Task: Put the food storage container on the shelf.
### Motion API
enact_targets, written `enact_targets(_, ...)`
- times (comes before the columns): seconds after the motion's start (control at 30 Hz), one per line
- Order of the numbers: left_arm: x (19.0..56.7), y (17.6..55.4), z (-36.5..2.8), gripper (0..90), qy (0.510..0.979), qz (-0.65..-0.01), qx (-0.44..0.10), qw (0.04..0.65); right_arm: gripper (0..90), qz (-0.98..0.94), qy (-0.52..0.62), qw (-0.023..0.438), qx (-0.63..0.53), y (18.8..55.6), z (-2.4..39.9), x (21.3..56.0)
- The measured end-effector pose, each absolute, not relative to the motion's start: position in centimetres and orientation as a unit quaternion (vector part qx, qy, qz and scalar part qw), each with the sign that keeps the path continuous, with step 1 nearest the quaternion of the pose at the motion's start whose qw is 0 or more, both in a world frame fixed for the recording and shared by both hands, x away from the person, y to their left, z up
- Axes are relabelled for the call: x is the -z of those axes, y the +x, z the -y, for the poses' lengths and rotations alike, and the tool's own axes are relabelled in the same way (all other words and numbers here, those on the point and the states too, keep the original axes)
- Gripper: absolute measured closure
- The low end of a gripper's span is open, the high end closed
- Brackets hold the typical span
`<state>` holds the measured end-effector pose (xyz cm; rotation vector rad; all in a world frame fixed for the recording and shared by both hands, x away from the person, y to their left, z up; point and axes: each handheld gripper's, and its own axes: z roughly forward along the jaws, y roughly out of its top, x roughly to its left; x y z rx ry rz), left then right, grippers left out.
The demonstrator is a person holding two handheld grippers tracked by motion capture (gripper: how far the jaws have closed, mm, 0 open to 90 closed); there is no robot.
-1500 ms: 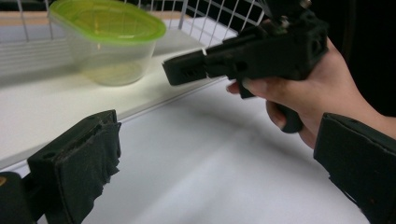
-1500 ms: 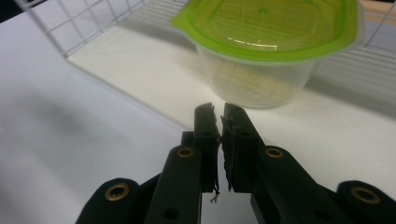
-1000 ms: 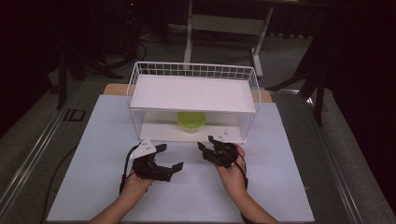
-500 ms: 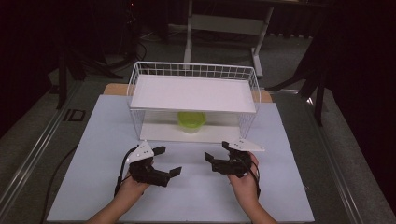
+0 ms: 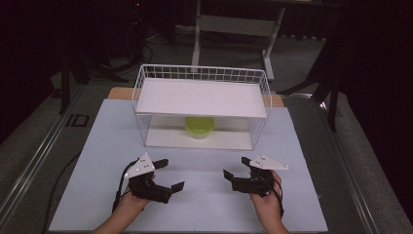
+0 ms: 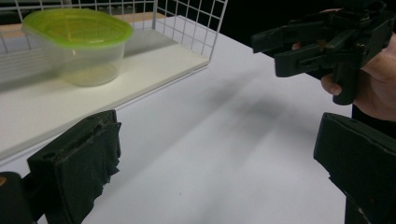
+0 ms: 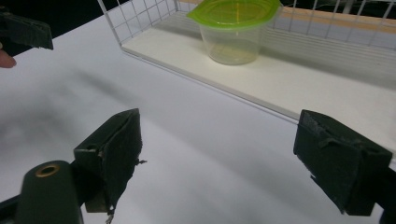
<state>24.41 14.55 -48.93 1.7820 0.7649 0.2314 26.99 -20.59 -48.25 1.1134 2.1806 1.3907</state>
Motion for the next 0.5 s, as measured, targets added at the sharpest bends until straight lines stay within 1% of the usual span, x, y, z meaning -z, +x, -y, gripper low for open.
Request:
enact_targets(0.27,49.6,23.9,-15.3,1.5,0.756,-0.33,-0.104,0.556,15.2,-0.772,0.386,0.165,-0.477,25.7,22.1,49.1)
enact_targets(0.5,50.2,24.0,-15.3,1.5,0.759,-0.33,-0.103,0.551,15.3,-0.77,0.394,0.168,-0.472,25.9,22.6,49.7)
